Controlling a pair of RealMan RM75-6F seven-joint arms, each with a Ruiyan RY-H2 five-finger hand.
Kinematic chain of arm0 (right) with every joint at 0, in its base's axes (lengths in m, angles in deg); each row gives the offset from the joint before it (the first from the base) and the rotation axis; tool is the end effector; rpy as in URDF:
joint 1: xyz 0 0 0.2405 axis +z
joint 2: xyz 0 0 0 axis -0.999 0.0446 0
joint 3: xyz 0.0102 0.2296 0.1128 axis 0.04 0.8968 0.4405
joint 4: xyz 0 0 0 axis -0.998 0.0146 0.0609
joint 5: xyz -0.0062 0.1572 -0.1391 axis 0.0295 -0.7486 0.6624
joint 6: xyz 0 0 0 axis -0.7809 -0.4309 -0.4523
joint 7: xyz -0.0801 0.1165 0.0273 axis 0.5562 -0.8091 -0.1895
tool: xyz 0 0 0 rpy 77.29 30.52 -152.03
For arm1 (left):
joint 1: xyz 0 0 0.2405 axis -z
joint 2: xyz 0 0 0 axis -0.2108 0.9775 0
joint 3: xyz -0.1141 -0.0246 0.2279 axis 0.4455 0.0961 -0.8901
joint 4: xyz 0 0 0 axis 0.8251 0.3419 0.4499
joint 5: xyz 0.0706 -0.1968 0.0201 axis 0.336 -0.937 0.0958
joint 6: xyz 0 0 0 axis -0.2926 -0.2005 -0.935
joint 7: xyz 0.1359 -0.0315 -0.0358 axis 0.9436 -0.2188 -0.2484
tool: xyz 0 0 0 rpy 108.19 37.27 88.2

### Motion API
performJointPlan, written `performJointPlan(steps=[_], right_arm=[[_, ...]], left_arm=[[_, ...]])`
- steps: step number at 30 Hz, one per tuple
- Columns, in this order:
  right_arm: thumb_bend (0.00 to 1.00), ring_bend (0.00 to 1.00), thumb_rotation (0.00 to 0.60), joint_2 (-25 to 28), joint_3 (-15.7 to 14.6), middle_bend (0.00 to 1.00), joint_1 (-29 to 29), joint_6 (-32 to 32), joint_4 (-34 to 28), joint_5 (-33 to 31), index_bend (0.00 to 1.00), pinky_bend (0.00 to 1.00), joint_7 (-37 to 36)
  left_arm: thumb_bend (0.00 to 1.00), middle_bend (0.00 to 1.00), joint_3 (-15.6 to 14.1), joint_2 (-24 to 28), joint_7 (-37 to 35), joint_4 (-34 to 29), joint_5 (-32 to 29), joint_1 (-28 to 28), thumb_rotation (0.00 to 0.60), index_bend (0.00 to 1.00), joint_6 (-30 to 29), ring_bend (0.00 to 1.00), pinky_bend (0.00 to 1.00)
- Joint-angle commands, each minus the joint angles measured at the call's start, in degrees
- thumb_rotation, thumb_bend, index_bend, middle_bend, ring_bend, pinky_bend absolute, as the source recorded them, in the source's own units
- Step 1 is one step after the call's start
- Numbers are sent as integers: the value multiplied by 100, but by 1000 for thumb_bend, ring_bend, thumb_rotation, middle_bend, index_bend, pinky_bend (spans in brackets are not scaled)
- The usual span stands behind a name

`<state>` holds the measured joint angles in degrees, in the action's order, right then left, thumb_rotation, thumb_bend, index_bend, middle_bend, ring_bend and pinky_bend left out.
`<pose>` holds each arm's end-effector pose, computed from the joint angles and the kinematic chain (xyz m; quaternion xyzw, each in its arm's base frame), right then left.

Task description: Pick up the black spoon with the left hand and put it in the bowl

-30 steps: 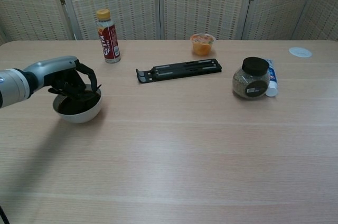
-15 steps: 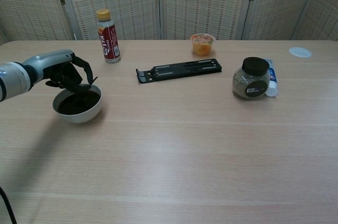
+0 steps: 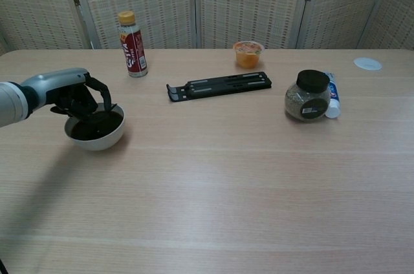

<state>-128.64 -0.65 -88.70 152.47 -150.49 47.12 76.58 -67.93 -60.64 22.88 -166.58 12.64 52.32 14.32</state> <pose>-0.3434 -0.1475 0.1863 0.5621 -0.3700 0.4112 0.6148 -0.2007 0.3629 -0.0099 -0.6287 -0.5656 -0.3710 0.3837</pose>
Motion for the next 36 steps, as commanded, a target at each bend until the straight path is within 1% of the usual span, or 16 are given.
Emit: performJointPlan(steps=[1,10,15,21,28,36], right_arm=[[181,126,600,4,0,134,-8,4,1,-9,0,91,-7],[181,126,600,19,4,134,-35,37,-1,-21,0,91,-23],[181,126,600,19,6,134,-49,33,-1,-48,0,91,-24],[181,126,600,12,9,134,-19,5,0,-19,0,91,-6],[181,125,600,2,9,134,10,-40,7,-14,0,91,1],[181,126,600,2,9,134,2,-29,22,-22,0,91,-14]], left_arm=[[599,952,42,-68,0,1,0,47,600,710,-10,847,1000],[599,952,189,-391,135,367,-73,245,600,710,-112,847,1000],[599,952,198,-374,208,476,-185,259,600,710,-82,847,1000],[599,952,104,-208,242,362,-205,166,600,709,-66,847,1000],[599,952,-24,-14,234,60,-160,45,600,709,-53,847,1000],[598,952,-22,-92,253,-119,-73,100,600,709,-76,847,1000]])
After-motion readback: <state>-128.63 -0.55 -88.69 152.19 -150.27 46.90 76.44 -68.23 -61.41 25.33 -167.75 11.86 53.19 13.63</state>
